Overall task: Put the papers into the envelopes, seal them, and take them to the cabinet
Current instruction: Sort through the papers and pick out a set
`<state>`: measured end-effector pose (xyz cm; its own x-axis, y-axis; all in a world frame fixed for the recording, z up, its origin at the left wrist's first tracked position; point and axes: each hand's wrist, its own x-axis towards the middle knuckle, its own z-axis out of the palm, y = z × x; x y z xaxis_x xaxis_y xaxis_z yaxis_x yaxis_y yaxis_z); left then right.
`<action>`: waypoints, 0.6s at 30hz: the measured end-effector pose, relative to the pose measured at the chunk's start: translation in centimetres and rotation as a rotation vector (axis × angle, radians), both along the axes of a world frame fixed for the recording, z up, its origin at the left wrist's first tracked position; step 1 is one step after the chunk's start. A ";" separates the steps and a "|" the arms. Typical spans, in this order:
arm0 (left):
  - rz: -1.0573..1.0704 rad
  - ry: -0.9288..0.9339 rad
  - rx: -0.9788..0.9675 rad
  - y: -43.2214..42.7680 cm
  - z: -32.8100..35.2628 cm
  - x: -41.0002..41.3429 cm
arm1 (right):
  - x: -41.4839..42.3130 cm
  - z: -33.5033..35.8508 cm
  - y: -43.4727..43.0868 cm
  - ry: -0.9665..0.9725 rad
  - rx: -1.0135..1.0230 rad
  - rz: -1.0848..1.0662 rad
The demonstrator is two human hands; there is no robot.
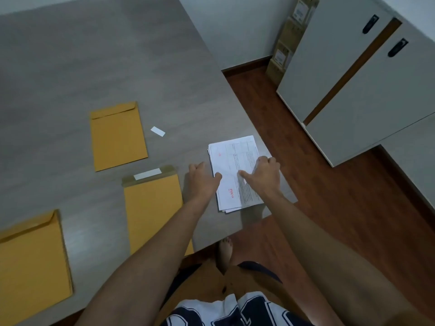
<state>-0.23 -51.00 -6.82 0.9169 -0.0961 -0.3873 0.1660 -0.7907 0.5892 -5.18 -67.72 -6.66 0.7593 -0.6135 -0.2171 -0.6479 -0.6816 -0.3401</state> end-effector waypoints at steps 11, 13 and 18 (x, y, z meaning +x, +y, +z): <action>0.172 -0.037 0.005 -3.2 -0.4 -0.6 | 0.2 -1.5 -0.9 0.015 -0.005 0.058; 0.184 -0.043 0.019 -3.3 -0.3 -0.6 | 0.2 -1.6 -0.9 0.010 0.000 0.062; 0.219 -0.030 0.016 -3.6 -0.3 -0.3 | 0.2 -1.8 -1.1 0.005 -0.011 0.073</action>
<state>-0.48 -54.61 -7.15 0.9264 0.1129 -0.3592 0.3175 -0.7471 0.5840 -5.01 -68.79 -8.46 0.8009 -0.5590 -0.2144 -0.5981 -0.7307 -0.3291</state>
